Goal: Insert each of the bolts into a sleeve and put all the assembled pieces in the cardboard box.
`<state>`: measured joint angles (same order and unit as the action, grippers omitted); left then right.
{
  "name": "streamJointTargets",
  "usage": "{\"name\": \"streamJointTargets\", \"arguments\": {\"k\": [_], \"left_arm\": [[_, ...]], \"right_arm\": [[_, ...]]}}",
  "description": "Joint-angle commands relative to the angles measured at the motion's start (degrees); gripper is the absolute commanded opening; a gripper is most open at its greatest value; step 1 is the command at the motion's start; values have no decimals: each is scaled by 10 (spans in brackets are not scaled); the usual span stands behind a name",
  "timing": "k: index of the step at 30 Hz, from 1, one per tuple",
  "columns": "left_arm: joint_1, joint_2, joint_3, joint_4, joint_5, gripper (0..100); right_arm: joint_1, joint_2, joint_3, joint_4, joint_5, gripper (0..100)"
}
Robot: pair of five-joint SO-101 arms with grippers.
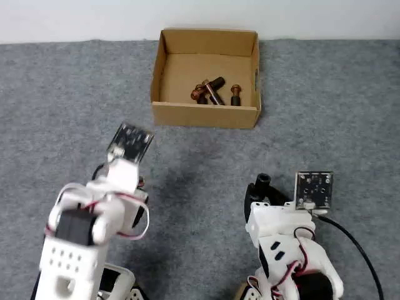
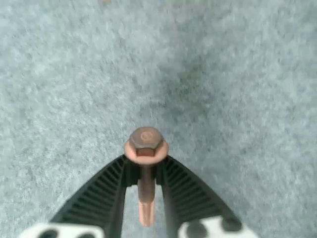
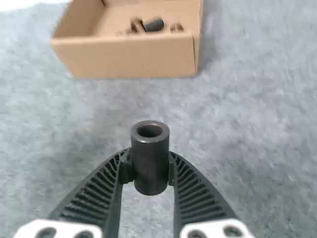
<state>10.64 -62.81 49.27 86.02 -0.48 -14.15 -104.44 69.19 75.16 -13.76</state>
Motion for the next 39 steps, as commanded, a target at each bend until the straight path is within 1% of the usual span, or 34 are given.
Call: {"name": "streamJointTargets", "arguments": {"k": [1,5,9,11,13,15,18,21,23,27,29,31,37,39], "left_arm": [[-1,-129,44,-39,8,5],[-1,-256,90,-101,8,5],[5,-373,142,-168,8,5],[-2,-412,182,-187,8,5],[-18,-418,201,-193,11,5],[-33,-411,204,-219,46,5],[-35,-409,210,-273,119,5],[-6,-409,227,-341,200,6],[21,-406,234,-371,233,6],[85,-406,236,-384,240,6],[114,-406,235,-384,258,6],[135,-406,233,-385,286,6],[192,-406,222,-404,295,6],[210,-406,215,-404,311,6]], "right_arm": [[-23,5,-34,-15,1,8],[-69,5,-33,-17,2,8],[-127,7,-16,-44,6,8],[-153,7,0,-51,6,8],[-182,7,5,-52,6,8],[-203,7,6,-48,7,8],[-219,7,8,-51,8,8],[-234,7,19,-58,31,8],[-246,7,22,-67,35,8],[-278,7,25,-83,68,8],[-285,7,28,-100,74,8],[-286,8,31,-115,76,8],[-286,8,45,-125,105,8],[-286,8,45,-124,117,8]]}}
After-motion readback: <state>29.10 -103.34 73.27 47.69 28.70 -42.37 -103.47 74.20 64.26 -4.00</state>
